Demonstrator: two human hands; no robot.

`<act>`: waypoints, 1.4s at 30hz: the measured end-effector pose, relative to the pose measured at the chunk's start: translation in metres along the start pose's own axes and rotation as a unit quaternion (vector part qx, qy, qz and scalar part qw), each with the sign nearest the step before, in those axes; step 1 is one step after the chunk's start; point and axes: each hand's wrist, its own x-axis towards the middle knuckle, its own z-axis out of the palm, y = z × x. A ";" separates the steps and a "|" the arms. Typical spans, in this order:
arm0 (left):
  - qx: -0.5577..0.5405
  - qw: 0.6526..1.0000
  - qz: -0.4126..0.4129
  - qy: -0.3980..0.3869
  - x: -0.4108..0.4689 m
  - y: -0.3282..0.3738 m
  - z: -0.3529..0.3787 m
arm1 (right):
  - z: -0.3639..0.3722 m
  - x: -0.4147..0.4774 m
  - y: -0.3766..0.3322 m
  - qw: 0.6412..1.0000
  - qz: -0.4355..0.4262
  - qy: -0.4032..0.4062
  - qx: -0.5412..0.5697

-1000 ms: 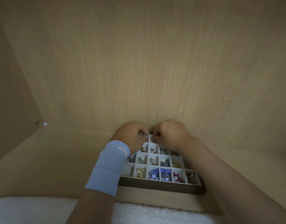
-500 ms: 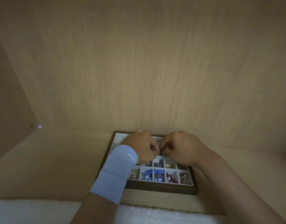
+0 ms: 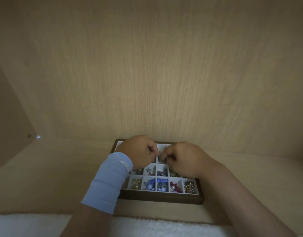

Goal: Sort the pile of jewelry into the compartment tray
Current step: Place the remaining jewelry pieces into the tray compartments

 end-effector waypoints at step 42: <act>0.066 0.997 0.023 -0.037 0.002 0.008 0.012 | -0.002 0.003 -0.001 0.999 0.011 0.021 -0.025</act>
